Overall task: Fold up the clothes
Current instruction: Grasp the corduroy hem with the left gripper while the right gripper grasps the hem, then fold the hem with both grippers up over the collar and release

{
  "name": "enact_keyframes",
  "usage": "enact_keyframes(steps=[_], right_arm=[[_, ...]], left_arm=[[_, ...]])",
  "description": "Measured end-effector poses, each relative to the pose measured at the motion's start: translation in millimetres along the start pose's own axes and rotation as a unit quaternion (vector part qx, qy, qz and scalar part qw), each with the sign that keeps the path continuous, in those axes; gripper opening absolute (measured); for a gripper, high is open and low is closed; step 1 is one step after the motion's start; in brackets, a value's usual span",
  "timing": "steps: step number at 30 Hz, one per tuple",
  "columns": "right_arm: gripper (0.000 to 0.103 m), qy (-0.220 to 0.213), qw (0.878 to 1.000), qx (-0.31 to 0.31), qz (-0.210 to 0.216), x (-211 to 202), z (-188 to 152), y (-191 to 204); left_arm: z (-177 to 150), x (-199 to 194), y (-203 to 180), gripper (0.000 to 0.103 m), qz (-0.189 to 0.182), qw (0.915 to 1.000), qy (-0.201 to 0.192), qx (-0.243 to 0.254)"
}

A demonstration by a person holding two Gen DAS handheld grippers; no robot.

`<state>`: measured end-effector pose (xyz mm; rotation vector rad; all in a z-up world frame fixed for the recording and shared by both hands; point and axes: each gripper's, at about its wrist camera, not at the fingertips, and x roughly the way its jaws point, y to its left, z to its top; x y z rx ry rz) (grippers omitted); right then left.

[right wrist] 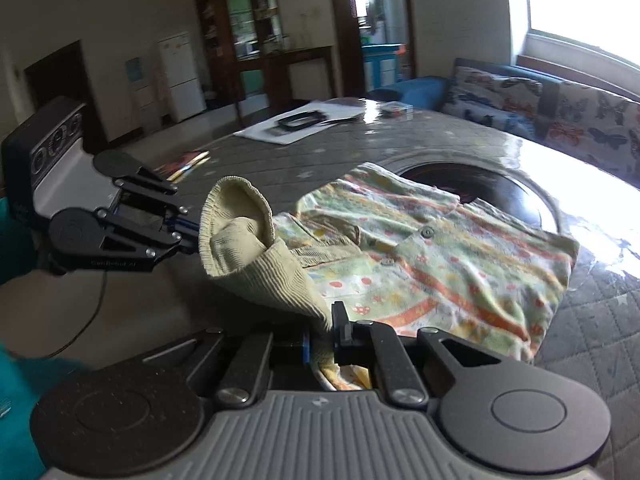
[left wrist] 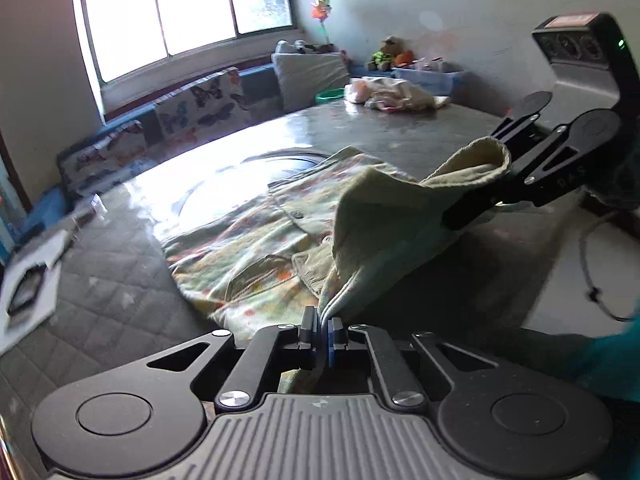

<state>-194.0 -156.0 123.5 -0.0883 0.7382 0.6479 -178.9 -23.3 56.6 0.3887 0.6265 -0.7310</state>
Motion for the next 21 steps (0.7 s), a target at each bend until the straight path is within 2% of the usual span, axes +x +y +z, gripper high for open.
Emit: enact_keyframes(steps=[4, 8, 12, 18, 21], right_arm=[[0.009, 0.011, 0.999, -0.018, 0.033, -34.7, -5.3, 24.0], [0.008, 0.007, 0.999, -0.035, 0.032, -48.1, 2.5, 33.5], [0.008, -0.006, 0.999, -0.036, 0.004, -44.5, 18.8, 23.2], [0.008, -0.018, 0.999, -0.037, -0.036, -31.9, 49.7, -7.1], [0.008, -0.016, 0.998, -0.037, -0.057, -18.5, 65.8, -26.7]], left_arm=[[-6.6, -35.0, -10.1, 0.006, -0.034, 0.9992, -0.001, -0.023], [4.6, -39.0, -7.9, 0.006, -0.019, 0.9993, -0.008, -0.03], [25.9, -20.2, 7.6, 0.006, -0.008, 0.9986, -0.016, -0.049], [58.5, 14.5, 31.0, 0.006, 0.016, 0.9982, -0.037, -0.045], [73.3, 40.8, 45.4, 0.006, 0.021, 0.9977, -0.031, -0.056]])
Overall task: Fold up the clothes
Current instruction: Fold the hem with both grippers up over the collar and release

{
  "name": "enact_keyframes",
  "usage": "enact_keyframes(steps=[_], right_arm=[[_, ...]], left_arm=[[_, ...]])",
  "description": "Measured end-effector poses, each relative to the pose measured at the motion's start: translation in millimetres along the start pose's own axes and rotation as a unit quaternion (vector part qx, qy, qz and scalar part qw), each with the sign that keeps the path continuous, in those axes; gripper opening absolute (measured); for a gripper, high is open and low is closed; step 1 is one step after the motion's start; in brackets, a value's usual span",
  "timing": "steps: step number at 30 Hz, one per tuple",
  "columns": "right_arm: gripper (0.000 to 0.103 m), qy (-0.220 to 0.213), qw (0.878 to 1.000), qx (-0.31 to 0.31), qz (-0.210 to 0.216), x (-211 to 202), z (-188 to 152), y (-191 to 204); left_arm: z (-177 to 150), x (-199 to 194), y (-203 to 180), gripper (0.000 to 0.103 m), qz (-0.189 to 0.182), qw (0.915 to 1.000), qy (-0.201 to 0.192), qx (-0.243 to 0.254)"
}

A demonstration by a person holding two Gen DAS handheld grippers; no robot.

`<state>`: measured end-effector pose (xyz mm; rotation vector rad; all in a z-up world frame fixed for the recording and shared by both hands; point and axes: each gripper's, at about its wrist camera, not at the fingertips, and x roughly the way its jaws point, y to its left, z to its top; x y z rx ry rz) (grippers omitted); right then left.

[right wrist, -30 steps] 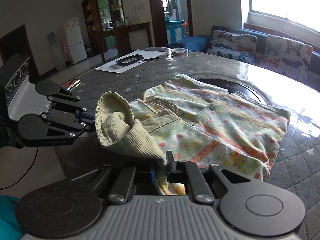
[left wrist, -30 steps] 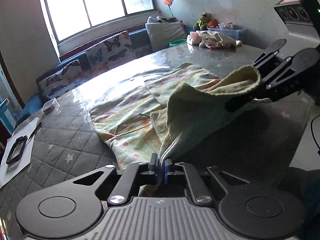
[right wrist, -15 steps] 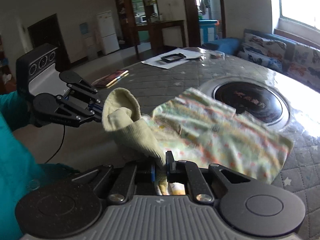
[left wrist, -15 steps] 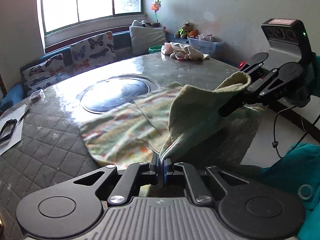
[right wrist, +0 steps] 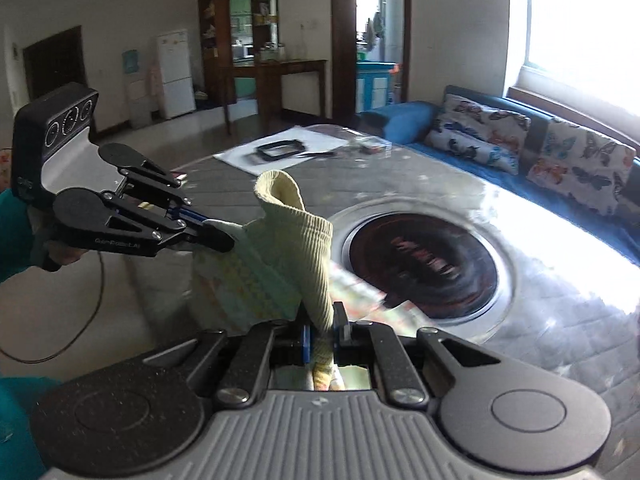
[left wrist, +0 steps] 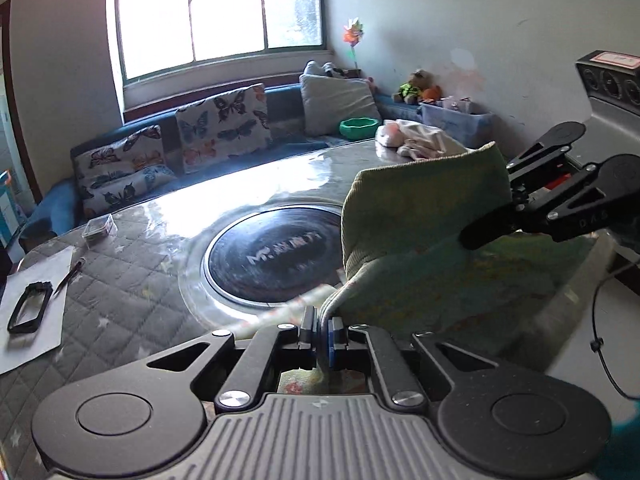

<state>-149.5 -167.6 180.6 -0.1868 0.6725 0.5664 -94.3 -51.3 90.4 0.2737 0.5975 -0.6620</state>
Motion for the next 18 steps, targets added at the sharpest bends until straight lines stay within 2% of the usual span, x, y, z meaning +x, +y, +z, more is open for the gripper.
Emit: enact_keyframes(steps=[7, 15, 18], right_arm=[[0.008, 0.016, 0.999, 0.007, -0.034, 50.4, 15.2, -39.5], [0.01, 0.04, 0.995, 0.052, -0.071, 122.2, -3.5, -61.1], [0.022, 0.035, 0.992, 0.083, -0.089, 131.8, -13.6, -69.0]], left_arm=[[16.6, 64.6, 28.1, 0.006, 0.008, 0.9987, 0.032, -0.04], [4.9, 118.2, 46.2, 0.011, 0.037, 0.9931, 0.08, -0.077], [0.5, 126.9, 54.4, 0.02, 0.041, 0.9903, 0.087, -0.101]])
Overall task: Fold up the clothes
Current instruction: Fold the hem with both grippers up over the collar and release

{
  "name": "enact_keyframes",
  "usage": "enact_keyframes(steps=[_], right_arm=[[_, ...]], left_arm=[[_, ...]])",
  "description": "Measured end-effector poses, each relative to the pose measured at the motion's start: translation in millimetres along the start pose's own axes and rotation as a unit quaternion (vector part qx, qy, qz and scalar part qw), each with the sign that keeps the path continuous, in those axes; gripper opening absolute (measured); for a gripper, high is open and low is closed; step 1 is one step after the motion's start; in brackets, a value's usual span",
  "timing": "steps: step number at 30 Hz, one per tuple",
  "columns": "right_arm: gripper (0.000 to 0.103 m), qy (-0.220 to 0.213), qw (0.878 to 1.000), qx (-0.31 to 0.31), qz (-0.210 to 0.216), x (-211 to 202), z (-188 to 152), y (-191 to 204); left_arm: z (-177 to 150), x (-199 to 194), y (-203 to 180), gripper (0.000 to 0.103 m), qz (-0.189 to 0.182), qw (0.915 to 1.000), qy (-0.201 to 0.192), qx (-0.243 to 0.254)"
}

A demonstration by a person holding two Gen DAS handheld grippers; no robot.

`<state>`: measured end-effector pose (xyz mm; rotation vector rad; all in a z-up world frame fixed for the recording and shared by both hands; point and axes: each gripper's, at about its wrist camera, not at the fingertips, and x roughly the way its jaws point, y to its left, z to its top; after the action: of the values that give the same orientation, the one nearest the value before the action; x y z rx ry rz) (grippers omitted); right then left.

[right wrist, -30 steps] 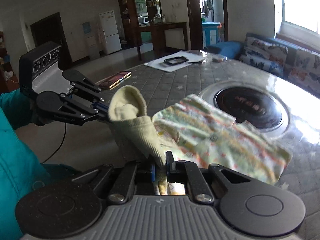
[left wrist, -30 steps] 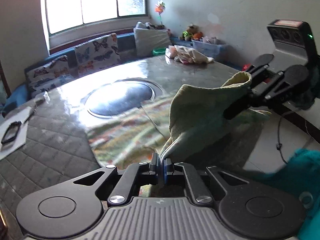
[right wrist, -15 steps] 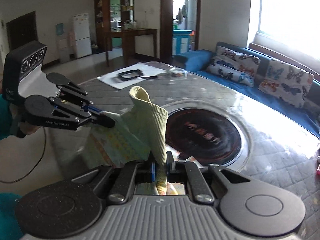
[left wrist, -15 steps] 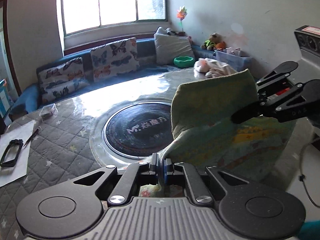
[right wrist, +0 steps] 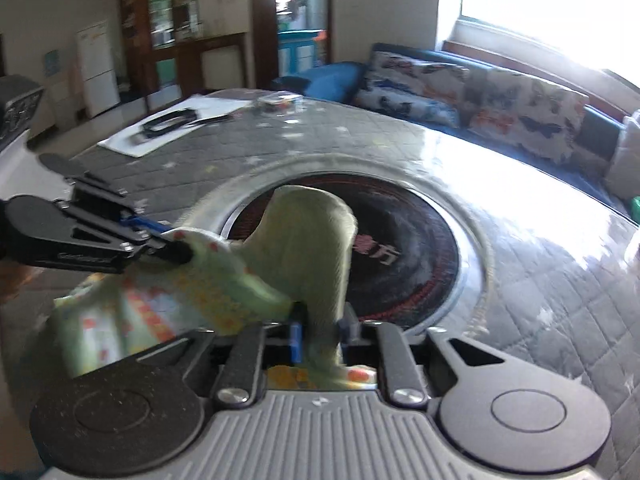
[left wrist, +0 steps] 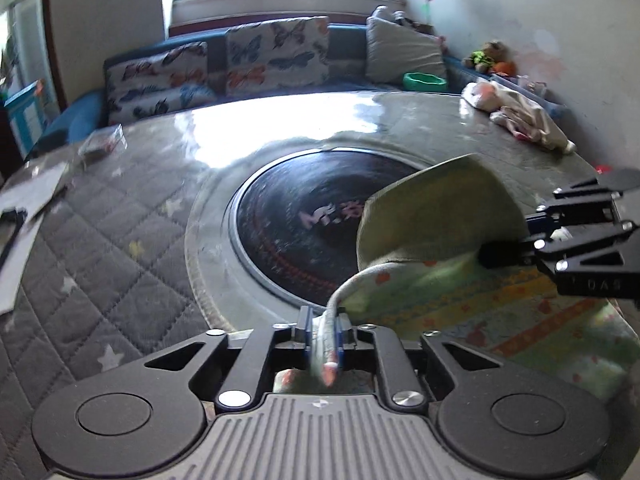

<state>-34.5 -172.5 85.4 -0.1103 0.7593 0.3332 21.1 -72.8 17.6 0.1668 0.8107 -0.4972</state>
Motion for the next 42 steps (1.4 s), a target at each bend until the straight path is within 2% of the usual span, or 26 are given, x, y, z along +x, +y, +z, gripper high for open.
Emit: enact_keyframes(steps=[1, 3, 6, 7, 11, 14, 16, 20, 23, 28, 31, 36, 42], right_arm=[[0.024, -0.002, 1.0, 0.011, -0.005, 1.6, -2.5, -3.8], [0.028, -0.009, 0.999, 0.028, -0.014, 0.0, -5.9, -10.0], [0.029, -0.027, 0.998, 0.04, -0.03, -11.7, -11.8, -17.1], [0.029, -0.033, 0.998, 0.044, -0.036, -16.9, -13.9, -18.6], [0.029, -0.052, 0.997, 0.05, -0.022, -38.0, -26.3, -14.9], [0.029, -0.045, 0.998, 0.051, 0.003, -42.3, -38.0, -7.0], [0.029, -0.035, 0.998, 0.047, 0.004, -40.3, -48.5, -3.9], [0.029, -0.024, 0.997, 0.074, -0.026, -34.3, -61.5, -21.0], [0.029, -0.024, 0.992, 0.111, -0.053, -34.6, -64.7, -37.4], [0.03, -0.041, 0.991, 0.108, -0.066, -43.1, -63.5, -38.3], [0.038, -0.053, 0.993, 0.093, -0.055, -48.6, -63.2, -27.9], [0.043, -0.038, 0.997, 0.059, -0.036, -47.8, -69.5, -10.3], [0.05, -0.029, 0.997, 0.036, -0.054, -59.6, -83.4, -1.0]], left_arm=[[-0.5, 1.3, 1.6, 0.025, 0.002, 1.0, 0.001, -0.005], [-2.1, 1.3, 2.8, 0.028, 0.007, 0.9999, 0.0, -0.01], [-1.9, 1.4, 3.9, 0.039, 0.019, 0.9997, -0.001, -0.015], [-1.7, 1.2, 4.7, 0.04, 0.022, 0.9996, -0.002, -0.019], [0.9, -8.4, 7.0, 0.038, 0.041, 0.9984, -0.016, -0.036], [2.1, -22.2, 6.6, 0.038, 0.051, 0.997, -0.038, -0.044], [1.6, -30.8, 5.2, 0.038, 0.053, 0.9963, -0.049, -0.049], [-1.0, -43.6, 2.3, 0.038, 0.044, 0.9953, -0.058, -0.064], [-5.4, -54.3, -1.8, 0.036, 0.024, 0.9948, -0.068, -0.072], [-7.3, -48.4, -15.3, 0.036, -0.002, 0.9969, -0.059, -0.053], [-4.6, -30.8, -14.4, 0.036, 0.004, 0.9974, -0.043, -0.057], [-5.7, -5.3, 4.4, 0.036, 0.021, 0.9957, -0.014, -0.089], [-12.5, -19.9, 1.3, 0.037, 0.014, 0.9955, -0.019, -0.091]])
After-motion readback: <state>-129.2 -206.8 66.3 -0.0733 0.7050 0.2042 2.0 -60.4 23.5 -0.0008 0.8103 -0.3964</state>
